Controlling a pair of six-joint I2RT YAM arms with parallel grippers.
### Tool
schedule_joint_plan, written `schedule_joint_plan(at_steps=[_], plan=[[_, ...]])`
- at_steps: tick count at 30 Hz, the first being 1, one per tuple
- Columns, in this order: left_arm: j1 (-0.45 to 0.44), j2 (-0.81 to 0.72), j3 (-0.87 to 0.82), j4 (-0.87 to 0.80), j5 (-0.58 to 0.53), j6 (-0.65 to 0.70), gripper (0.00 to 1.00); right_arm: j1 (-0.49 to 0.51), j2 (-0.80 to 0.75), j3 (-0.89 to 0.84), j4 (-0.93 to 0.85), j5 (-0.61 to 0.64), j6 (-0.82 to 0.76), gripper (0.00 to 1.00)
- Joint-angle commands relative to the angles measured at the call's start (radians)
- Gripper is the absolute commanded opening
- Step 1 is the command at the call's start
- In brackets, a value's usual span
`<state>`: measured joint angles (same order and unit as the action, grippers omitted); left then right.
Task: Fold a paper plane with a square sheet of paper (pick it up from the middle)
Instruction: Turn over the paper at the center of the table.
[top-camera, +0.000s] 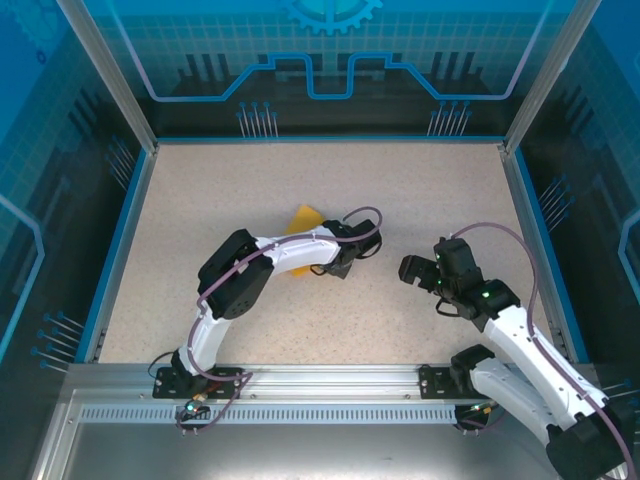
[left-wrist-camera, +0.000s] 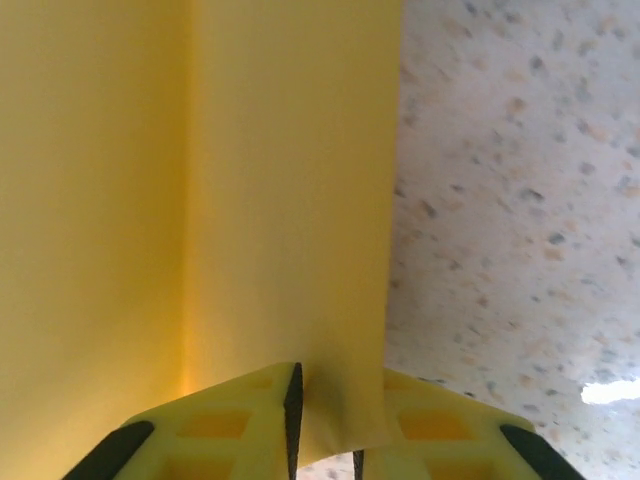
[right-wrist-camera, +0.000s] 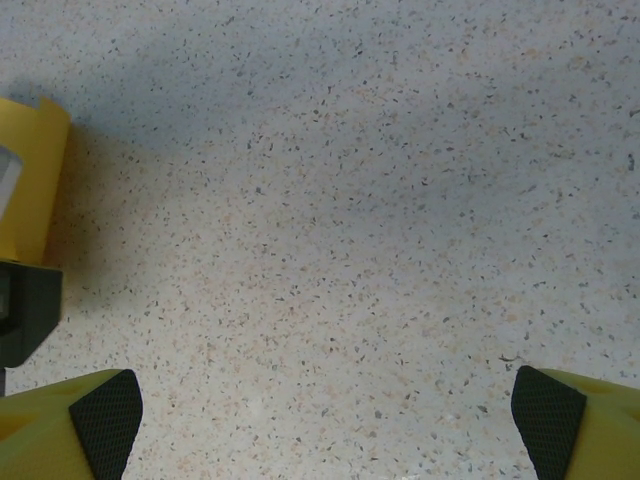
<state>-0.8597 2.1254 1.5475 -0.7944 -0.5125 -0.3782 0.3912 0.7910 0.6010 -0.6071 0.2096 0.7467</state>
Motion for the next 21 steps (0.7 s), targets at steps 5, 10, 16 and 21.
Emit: schedule_joint_plan(at_steps=[5, 10, 16, 21], plan=[[0.005, -0.069, -0.036, 0.069, 0.215, -0.049, 0.36, -0.03, 0.017, 0.013, -0.012, -0.035, 0.019, 0.99], [0.023, -0.215, -0.056, 0.102, 0.431, -0.078, 0.53, -0.035, 0.041, 0.039, -0.011, -0.048, 0.016, 0.99], [0.137, -0.433, -0.156, 0.175, 0.633, -0.159, 0.71, -0.037, 0.124, 0.08, 0.042, -0.123, -0.002, 0.99], [0.305, -0.605, -0.308, 0.214, 0.651, -0.232, 0.87, 0.014, 0.279, 0.151, 0.143, -0.212, -0.014, 0.98]])
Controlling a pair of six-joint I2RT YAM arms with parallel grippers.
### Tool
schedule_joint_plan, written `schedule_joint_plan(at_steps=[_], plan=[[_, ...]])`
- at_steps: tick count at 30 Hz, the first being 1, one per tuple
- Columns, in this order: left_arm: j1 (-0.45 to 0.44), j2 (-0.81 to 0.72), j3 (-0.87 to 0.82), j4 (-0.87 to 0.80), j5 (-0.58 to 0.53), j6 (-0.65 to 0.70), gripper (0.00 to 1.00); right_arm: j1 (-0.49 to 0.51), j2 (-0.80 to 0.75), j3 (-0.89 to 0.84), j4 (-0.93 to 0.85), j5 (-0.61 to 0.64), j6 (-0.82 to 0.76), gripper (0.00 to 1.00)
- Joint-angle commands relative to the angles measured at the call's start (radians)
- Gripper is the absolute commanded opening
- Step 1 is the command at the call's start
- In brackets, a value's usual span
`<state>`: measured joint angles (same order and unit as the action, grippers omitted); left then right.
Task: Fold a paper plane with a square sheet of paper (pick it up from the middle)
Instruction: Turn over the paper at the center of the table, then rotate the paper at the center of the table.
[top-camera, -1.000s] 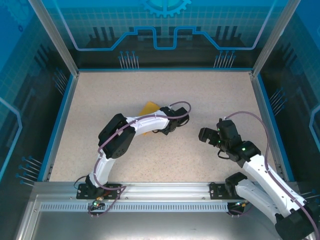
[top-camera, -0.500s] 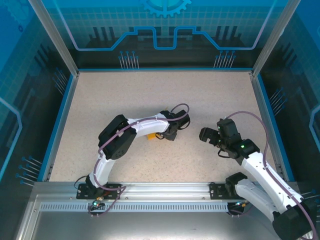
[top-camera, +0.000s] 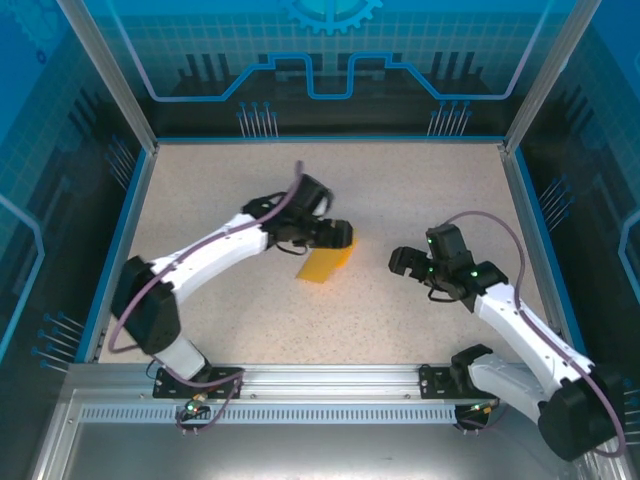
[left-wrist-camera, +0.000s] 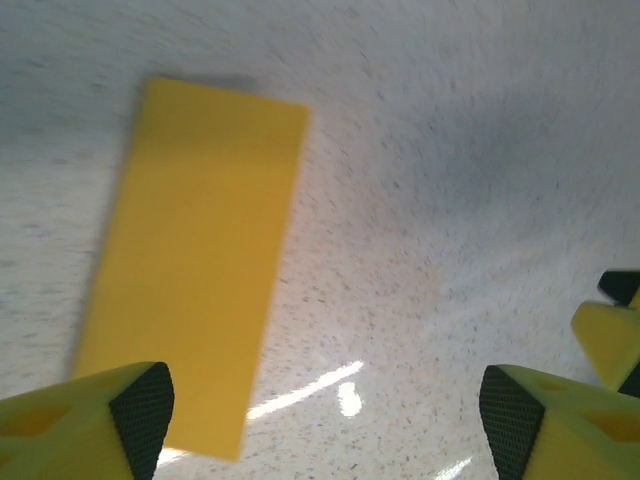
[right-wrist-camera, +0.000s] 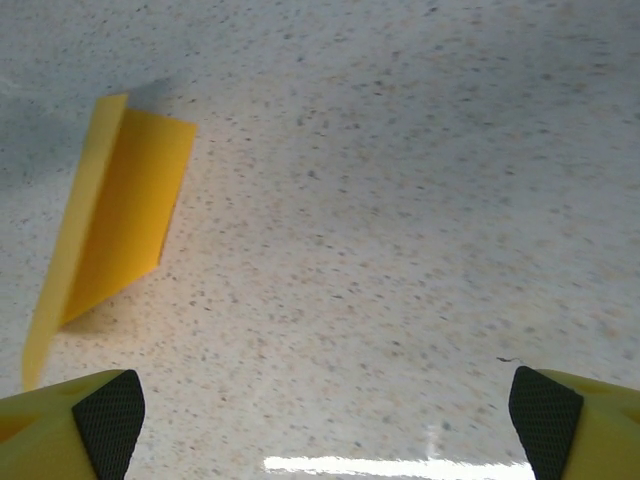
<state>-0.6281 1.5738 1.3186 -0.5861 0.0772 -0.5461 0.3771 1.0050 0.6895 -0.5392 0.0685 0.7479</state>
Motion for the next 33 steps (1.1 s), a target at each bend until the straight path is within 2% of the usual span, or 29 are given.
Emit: schedule_joint_plan(at_steps=[1, 4, 11, 19, 25, 33], plan=[[0.106, -0.079, -0.105, 0.006, 0.057, -0.075, 0.9, 0.052, 0.101, 0.086, 0.082, -0.065, -0.013, 0.97], [0.201, -0.143, -0.18, -0.009, 0.041, -0.09, 0.99, 0.156, 0.24, 0.182, 0.107, -0.029, -0.01, 0.97], [0.356, -0.22, -0.308, -0.035, 0.044, -0.124, 0.99, 0.363, 0.659, 0.522, 0.149, -0.036, 0.011, 0.94], [0.47, -0.335, -0.411, -0.036, 0.046, -0.15, 0.99, 0.432, 1.002, 0.823, 0.104, -0.103, 0.059, 0.89], [0.499, -0.381, -0.445, -0.031, 0.02, -0.169, 0.99, 0.438, 1.1, 0.847, 0.107, -0.145, 0.069, 0.89], [0.503, -0.362, -0.447, -0.007, 0.048, -0.185, 0.99, 0.441, 1.102, 0.762, 0.1, -0.192, 0.014, 0.88]])
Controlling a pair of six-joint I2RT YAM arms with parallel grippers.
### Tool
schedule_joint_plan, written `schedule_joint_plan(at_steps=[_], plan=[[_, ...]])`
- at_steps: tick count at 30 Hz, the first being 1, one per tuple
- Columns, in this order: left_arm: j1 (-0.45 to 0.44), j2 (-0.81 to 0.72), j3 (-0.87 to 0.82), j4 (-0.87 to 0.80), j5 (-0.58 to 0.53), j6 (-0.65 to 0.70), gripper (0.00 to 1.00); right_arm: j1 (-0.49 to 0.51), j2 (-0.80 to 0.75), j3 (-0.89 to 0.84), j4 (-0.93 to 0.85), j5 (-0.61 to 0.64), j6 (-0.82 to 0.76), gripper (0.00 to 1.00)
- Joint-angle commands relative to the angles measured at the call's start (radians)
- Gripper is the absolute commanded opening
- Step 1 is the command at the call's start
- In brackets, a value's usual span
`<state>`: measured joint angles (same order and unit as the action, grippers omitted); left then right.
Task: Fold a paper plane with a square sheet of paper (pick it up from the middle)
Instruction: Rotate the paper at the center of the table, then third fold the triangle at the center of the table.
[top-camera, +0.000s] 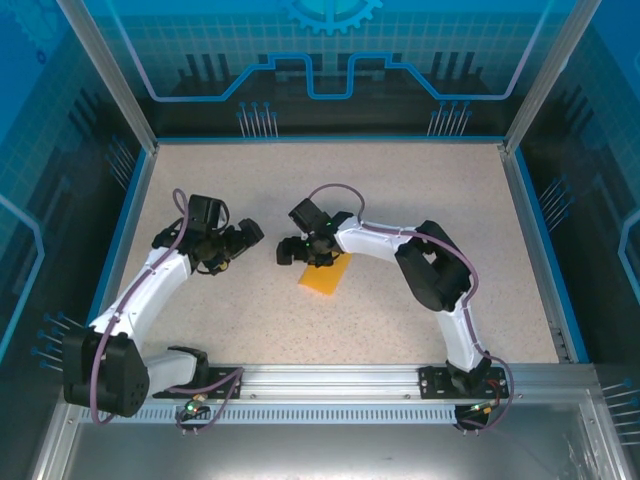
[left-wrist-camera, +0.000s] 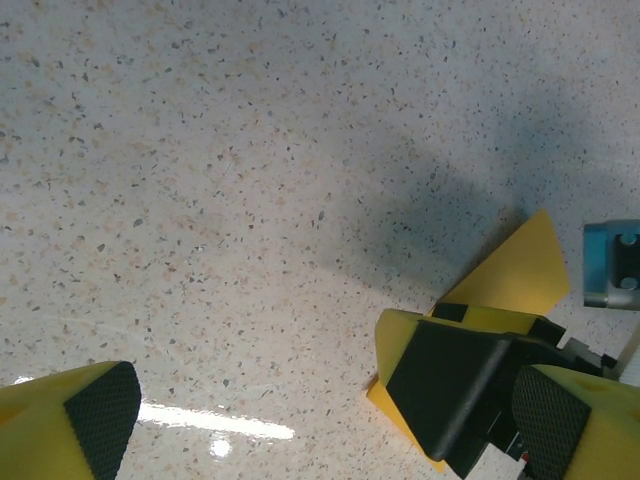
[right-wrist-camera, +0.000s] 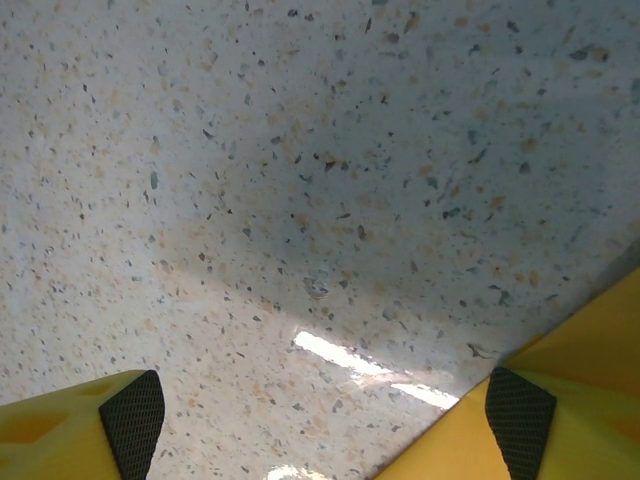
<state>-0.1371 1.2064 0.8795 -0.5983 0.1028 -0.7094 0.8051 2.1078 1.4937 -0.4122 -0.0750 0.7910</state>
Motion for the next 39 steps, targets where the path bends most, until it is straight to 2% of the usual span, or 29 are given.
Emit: schedule_joint_plan(at_steps=[1, 6, 10, 13, 17, 21, 26, 28, 34, 39], plan=[[0.011, 0.008, -0.008, 0.006, 0.027, -0.021, 0.99, 0.015, -0.009, -0.064, -0.027, -0.057, -0.05, 0.88], [0.012, 0.024, -0.004, 0.02, 0.064, -0.008, 0.99, 0.02, -0.087, -0.205, -0.037, -0.108, -0.197, 0.87], [0.007, 0.053, -0.008, 0.057, 0.139, 0.006, 0.99, 0.022, -0.195, -0.335, -0.035, -0.12, -0.28, 0.87], [-0.018, 0.088, -0.009, 0.103, 0.192, 0.015, 0.98, 0.02, -0.301, -0.388, -0.012, -0.085, -0.258, 0.87], [-0.097, 0.146, 0.011, 0.173, 0.27, 0.03, 0.95, -0.002, -0.483, -0.493, 0.061, -0.027, -0.145, 0.89], [-0.193, 0.229, 0.035, 0.276, 0.373, 0.027, 0.83, -0.055, -0.639, -0.633, 0.081, 0.026, 0.0, 0.9], [-0.327, 0.382, 0.114, 0.381, 0.47, 0.004, 0.56, -0.149, -0.832, -0.819, 0.091, 0.036, 0.125, 0.9], [-0.367, 0.435, 0.141, 0.403, 0.478, -0.004, 0.5, -0.188, -0.892, -0.865, 0.088, 0.021, 0.142, 0.9], [-0.433, 0.593, 0.202, 0.461, 0.521, -0.037, 0.39, -0.253, -0.979, -0.946, 0.105, -0.062, 0.176, 0.9], [-0.437, 0.671, 0.224, 0.459, 0.476, -0.038, 0.35, -0.261, -0.994, -0.98, 0.143, -0.141, 0.219, 0.87]])
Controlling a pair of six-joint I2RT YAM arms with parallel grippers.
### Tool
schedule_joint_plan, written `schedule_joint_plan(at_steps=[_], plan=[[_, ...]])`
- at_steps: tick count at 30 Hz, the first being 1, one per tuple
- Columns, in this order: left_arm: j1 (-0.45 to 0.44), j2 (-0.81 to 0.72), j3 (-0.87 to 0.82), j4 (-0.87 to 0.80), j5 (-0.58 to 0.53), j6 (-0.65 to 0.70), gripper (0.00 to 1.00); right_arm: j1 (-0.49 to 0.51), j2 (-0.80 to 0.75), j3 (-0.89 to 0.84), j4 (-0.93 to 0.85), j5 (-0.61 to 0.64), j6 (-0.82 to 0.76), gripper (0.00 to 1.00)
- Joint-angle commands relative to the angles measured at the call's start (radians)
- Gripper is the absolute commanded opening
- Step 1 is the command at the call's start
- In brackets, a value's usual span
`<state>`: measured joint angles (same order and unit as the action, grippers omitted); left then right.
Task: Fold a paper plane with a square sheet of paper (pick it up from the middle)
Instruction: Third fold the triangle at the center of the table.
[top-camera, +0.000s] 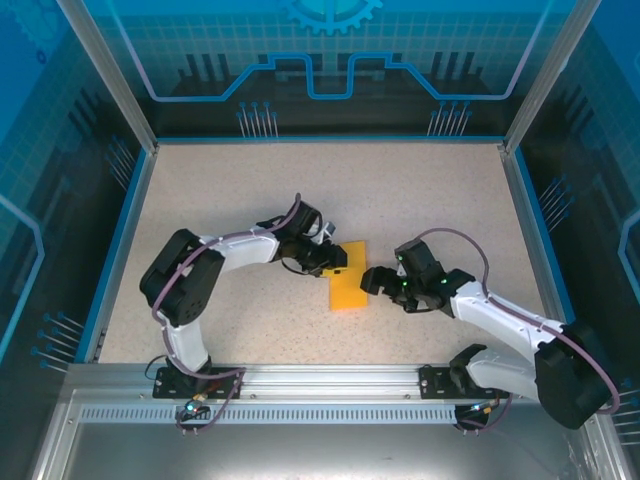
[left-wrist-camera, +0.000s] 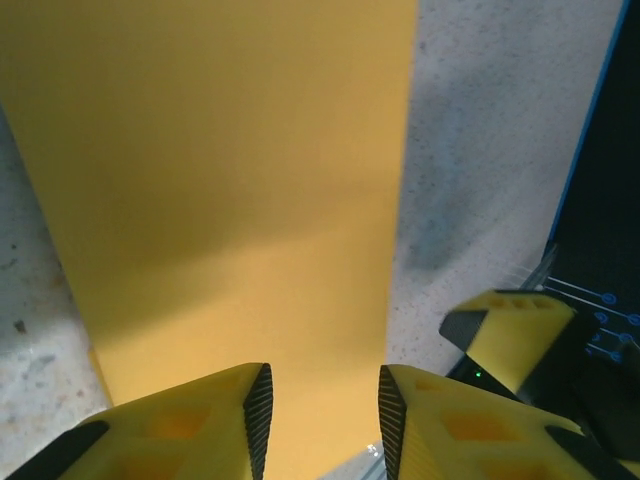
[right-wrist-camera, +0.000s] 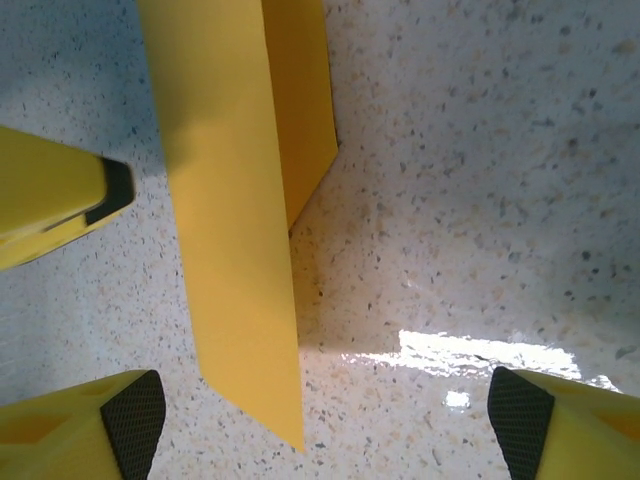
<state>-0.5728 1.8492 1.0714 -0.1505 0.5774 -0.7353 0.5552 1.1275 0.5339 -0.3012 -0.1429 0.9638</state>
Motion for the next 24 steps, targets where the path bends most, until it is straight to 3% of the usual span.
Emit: schedule_joint_plan(at_steps=[1, 9, 17, 24], plan=[[-0.002, 0.04, 0.036, 0.009, -0.004, -0.012, 0.35, -0.011, -0.012, -0.028, 0.041, -0.086, 0.056, 0.86], [-0.002, 0.081, 0.023, 0.015, -0.047, -0.027, 0.32, 0.017, 0.048, -0.085, 0.189, -0.193, 0.105, 0.72], [-0.001, 0.088, 0.013, 0.006, -0.065, -0.02, 0.32, 0.068, 0.144, -0.083, 0.303, -0.179, 0.169, 0.54], [0.001, 0.09, 0.012, -0.006, -0.068, -0.015, 0.32, 0.072, 0.104, -0.121, 0.335, -0.145, 0.223, 0.41]])
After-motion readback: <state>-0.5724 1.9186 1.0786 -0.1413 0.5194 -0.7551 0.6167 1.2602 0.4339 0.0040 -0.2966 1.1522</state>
